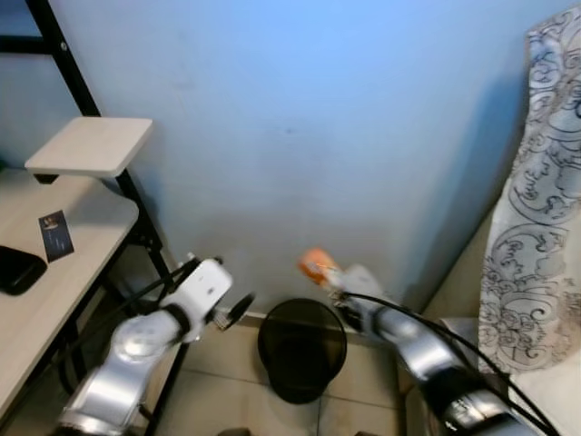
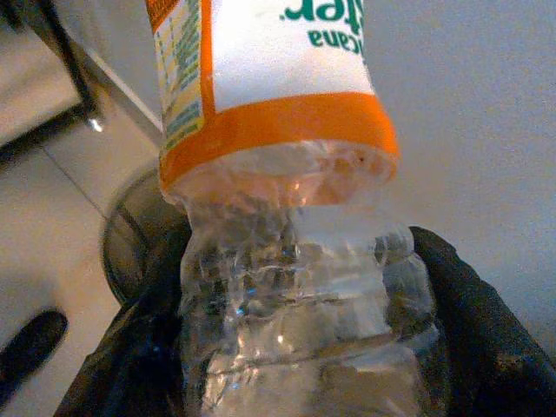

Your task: Clean up the room

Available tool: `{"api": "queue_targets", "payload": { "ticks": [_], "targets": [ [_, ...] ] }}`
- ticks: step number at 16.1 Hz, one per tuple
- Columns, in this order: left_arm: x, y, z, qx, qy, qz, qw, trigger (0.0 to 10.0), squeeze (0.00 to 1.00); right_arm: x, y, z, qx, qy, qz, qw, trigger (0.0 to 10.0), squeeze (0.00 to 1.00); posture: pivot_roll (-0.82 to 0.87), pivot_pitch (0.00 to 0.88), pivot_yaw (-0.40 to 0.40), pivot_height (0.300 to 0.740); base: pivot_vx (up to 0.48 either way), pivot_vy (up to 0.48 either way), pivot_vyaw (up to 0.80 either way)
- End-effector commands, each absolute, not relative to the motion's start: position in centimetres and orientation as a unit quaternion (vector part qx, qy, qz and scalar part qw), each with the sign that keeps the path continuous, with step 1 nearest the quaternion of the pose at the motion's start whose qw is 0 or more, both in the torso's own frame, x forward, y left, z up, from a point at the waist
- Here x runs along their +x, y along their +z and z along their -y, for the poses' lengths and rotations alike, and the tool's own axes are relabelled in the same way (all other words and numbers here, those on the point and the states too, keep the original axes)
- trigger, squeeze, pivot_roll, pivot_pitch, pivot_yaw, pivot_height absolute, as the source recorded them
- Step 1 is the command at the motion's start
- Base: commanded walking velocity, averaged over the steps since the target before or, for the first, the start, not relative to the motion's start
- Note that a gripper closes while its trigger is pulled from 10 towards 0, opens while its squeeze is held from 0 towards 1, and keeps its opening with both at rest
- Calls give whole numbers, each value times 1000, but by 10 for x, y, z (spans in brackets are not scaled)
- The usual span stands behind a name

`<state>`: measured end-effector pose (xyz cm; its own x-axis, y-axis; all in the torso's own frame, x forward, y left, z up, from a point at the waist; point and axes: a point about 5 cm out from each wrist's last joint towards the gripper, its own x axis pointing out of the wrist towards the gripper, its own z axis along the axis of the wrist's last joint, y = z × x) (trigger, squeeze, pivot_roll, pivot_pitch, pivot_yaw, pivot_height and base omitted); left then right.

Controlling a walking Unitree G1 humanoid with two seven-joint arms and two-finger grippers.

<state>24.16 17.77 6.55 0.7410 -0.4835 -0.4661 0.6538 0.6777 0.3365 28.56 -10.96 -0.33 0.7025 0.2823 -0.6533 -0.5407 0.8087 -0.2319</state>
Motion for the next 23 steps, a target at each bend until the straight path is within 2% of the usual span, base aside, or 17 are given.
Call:
{"api": "queue_targets", "payload": {
  "ticks": [1, 4, 9, 10, 23],
  "targets": [
    [238, 63, -176, 269, -364, -187, 872, 10000, 0, 292, -1, 104, -217, 228, -302, 900, 10000, 0, 112, 0, 17, 740, 0, 0, 0],
    [241, 65, -184, 291, -380, -196, 856, 10000, 0, 304, 5, 95, -215, 212, -293, 907, 10000, 0, 124, 0, 11, 740, 0, 0, 0],
    [239, 66, -183, 290, -392, -196, 851, 10000, 0, 310, 9, 90, -245, 207, -283, 904, 10000, 0, 127, 0, 10, 740, 0, 0, 0],
    [239, 67, -182, 286, -394, -195, 852, 10000, 0, 310, 8, 90, -227, 203, -286, 909, 10000, 1000, 129, 0, 10, 740, 0, 0, 0],
    [244, 70, -178, 279, -391, -181, 858, 10000, 0, 303, 2, 85, -176, 206, -293, 917, 10000, 1000, 130, 0, 16, 740, 0, 0, 0]
  ]
}}
